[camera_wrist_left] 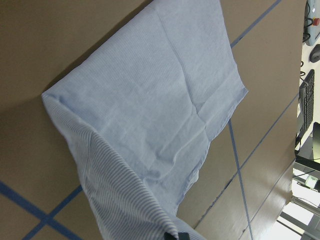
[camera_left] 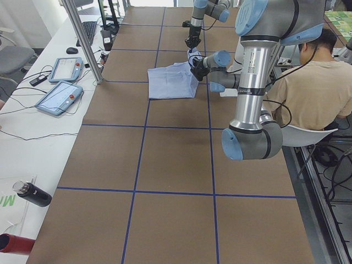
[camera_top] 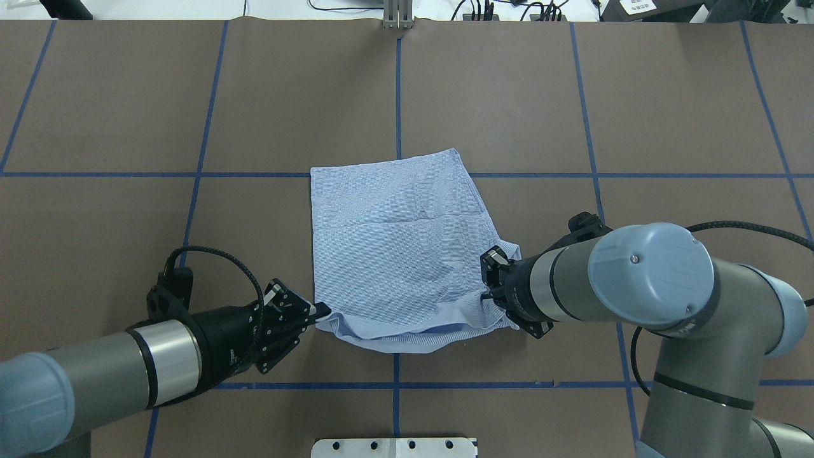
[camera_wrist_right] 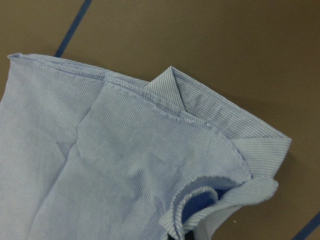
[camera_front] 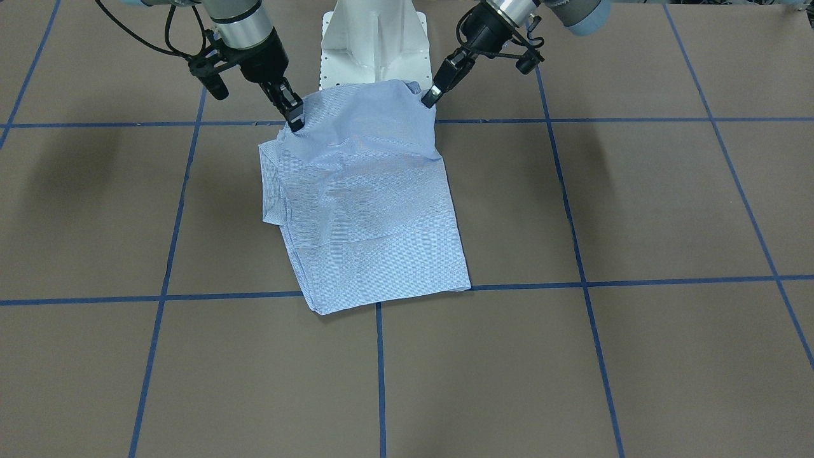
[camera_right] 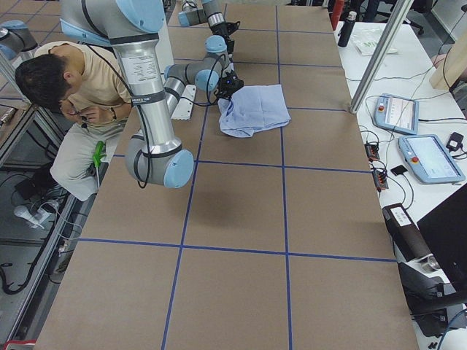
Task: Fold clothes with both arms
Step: 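Fold the near edge over toward the far edge with both grippers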
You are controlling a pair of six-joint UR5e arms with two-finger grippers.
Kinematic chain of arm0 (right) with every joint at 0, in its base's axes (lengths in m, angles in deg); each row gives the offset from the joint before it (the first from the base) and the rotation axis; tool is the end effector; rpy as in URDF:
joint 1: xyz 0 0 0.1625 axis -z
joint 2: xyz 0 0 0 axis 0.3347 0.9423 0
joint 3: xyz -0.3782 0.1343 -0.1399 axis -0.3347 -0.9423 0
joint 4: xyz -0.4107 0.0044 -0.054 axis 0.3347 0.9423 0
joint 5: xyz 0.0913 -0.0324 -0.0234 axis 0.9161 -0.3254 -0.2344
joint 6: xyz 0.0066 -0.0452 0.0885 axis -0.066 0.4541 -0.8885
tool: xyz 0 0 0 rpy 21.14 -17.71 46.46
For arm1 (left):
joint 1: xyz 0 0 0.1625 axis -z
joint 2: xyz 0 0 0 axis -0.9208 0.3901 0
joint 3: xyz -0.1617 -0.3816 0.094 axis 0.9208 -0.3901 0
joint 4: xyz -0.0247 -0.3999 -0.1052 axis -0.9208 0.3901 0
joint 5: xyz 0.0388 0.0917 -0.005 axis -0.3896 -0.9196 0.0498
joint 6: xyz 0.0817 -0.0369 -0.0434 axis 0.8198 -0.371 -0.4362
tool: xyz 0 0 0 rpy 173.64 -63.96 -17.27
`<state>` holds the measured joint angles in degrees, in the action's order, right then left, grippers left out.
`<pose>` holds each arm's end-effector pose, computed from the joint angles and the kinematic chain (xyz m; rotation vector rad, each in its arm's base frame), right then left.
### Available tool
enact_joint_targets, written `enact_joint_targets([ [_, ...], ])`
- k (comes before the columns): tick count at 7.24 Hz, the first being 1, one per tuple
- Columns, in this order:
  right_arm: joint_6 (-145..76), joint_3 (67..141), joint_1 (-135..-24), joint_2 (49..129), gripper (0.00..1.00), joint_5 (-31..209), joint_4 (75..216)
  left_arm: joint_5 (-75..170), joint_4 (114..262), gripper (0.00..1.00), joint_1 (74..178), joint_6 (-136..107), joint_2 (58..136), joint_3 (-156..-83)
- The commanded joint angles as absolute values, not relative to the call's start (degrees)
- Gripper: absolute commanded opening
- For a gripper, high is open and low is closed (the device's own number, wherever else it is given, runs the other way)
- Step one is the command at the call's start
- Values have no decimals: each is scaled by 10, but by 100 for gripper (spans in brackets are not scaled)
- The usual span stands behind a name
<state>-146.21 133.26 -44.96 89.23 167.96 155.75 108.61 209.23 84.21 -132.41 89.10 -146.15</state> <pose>-0.4251 -0.3268 0.2280 -0.3104 -0.9607 0.9237 0.4276 -0.2847 0.2328 -0.2435 1.5789 -0.9171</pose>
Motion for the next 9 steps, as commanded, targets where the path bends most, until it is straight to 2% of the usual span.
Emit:
enact_joint_targets([
  [1,-1438,1302,-493,887,0,1712,1557,1119,2098,0,899,-1289,907,-1422],
  [3,-1396,1208,-527,819,0,1733,1556,1146,2099,0,953,-1287,942,-1368],
  [5,-1398,1088,-556,774,0,1735,1450,1152,2103,0,992,-1246,1004,-1266],
  [6,-1397,1041,-565,758,0,1736,1410,1152,2123,0,1002,-1237,1008,-1234],
  [9,-1351,954,-580,705,0,1743,1400,1151,2176,0,1018,-1209,1030,-1144],
])
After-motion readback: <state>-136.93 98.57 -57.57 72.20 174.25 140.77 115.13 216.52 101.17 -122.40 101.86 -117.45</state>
